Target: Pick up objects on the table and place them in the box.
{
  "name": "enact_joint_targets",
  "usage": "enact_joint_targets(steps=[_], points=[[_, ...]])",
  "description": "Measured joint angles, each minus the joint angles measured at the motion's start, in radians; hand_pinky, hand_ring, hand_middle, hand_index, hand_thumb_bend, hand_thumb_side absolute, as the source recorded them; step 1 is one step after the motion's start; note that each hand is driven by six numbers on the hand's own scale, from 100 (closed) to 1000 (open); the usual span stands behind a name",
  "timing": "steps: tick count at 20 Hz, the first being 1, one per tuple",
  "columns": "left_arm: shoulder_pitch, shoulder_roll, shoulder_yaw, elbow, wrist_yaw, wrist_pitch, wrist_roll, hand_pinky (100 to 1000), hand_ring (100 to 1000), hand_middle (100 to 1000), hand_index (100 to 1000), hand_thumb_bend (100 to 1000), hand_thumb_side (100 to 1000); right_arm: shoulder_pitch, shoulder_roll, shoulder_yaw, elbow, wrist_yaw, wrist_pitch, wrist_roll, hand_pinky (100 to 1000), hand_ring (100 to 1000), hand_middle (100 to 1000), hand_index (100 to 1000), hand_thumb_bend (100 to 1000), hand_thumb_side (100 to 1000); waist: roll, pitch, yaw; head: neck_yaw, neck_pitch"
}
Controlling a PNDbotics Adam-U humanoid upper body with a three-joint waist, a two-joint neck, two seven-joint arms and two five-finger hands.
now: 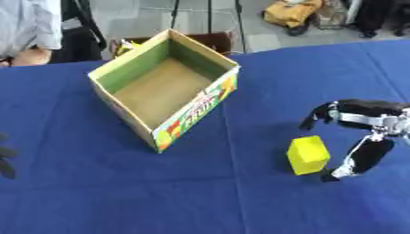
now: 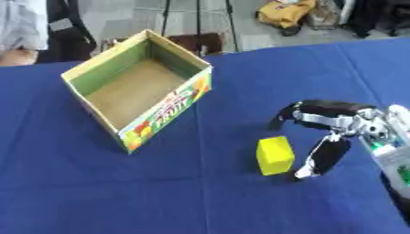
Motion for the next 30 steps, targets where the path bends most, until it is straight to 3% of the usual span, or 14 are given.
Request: enact_joint_targets(steps=[8, 13, 14, 22, 24, 30], points=[[0.0, 0.0, 0.0, 0.0, 0.0, 0.0, 0.0, 272, 479, 560, 888, 375, 978, 0.0, 0.009, 0.003, 0.005, 0.004, 0.022, -0.06, 805, 884, 610, 737, 597, 294, 0.002, 0.001, 0.0, -0.001, -0.003], [0.0, 0.0, 0.0, 0.0, 0.0, 0.0, 0.0, 272, 479, 560, 888, 375, 978, 0.001, 0.01, 0.007, 0.012, 0.005, 0.041, -0.099, 804, 882, 606, 733, 582, 295, 0.002, 0.002, 0.0, -0.002, -0.005], [0.0, 0.0, 0.0, 0.0, 0.0, 0.0, 0.0, 272, 478, 560, 887, 372, 975, 0.001, 0.01, 0.009, 0.014, 0.005, 0.043, -0.103, 792, 863, 558, 685, 452, 294, 0.002, 0.002, 0.0, -0.003, -0.006], [0.0, 0.0, 0.0, 0.0, 0.0, 0.0, 0.0, 271, 478, 558, 887, 362, 970, 0.0, 0.01, 0.009, 0.019, 0.007, 0.067, -0.143, 763, 825, 482, 597, 162, 218, 0.002, 0.004, 0.0, -0.003, -0.007], [0.0, 0.0, 0.0, 0.0, 0.0, 0.0, 0.0, 271, 477, 558, 887, 362, 968, 0.0, 0.01, 0.01, 0.022, 0.009, 0.07, -0.149, 758, 822, 473, 586, 107, 217, 0.002, 0.004, 0.0, -0.003, -0.007], [0.0, 0.0, 0.0, 0.0, 0.0, 0.001, 0.001, 271, 477, 558, 887, 359, 967, -0.003, 0.012, 0.014, 0.028, 0.005, 0.083, -0.164, 748, 810, 419, 526, 100, 218, 0.001, 0.004, 0.0, -0.003, -0.007]])
